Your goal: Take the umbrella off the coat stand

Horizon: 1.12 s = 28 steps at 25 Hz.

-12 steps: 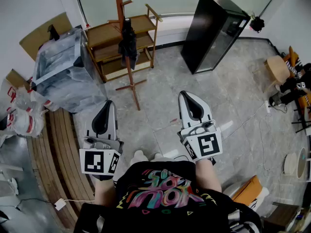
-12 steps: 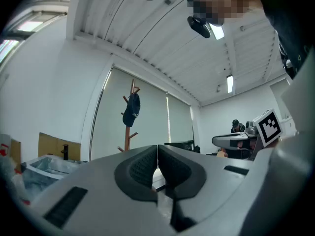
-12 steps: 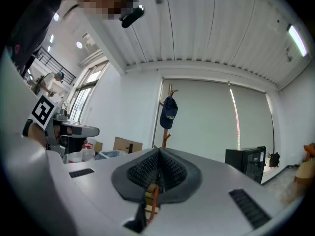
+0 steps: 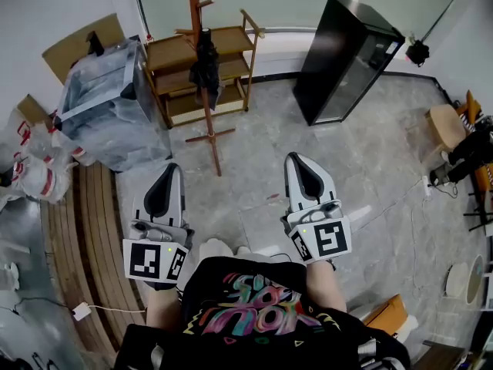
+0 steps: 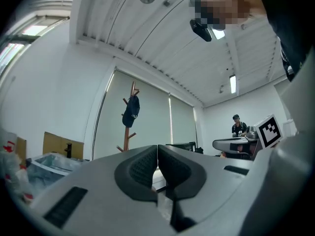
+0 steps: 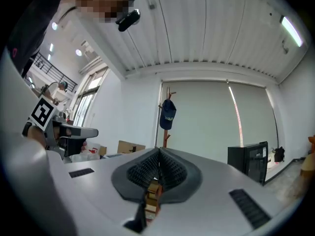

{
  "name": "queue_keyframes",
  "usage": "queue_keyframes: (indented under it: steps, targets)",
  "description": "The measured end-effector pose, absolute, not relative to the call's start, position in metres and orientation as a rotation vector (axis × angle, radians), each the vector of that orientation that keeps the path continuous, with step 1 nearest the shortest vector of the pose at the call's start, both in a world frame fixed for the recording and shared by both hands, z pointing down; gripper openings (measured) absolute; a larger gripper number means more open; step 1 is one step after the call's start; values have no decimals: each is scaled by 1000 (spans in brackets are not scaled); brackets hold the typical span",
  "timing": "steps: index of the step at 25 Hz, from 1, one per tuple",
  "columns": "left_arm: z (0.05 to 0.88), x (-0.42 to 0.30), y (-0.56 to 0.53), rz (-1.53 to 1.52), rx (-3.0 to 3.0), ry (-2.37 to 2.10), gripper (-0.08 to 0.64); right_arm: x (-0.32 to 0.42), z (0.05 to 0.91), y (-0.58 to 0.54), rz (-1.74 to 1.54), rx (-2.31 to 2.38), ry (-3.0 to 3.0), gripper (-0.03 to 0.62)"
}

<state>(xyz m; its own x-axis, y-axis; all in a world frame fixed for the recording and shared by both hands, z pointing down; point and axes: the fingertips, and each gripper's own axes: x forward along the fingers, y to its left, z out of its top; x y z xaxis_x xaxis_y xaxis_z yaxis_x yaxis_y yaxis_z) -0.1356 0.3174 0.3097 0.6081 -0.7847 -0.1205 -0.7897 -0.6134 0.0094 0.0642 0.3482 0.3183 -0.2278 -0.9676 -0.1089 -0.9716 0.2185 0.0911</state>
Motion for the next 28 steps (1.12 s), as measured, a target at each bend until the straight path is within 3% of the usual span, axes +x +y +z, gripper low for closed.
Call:
queue_keyframes:
  steps: [13,28]
  targets:
    - [324,-122,289,158,-2753,1443,26,76,347,309,108,-1833,2521,14]
    - [306,-117,90,153,-2797,1315,25,66,318,117,177,-1888,2468,14]
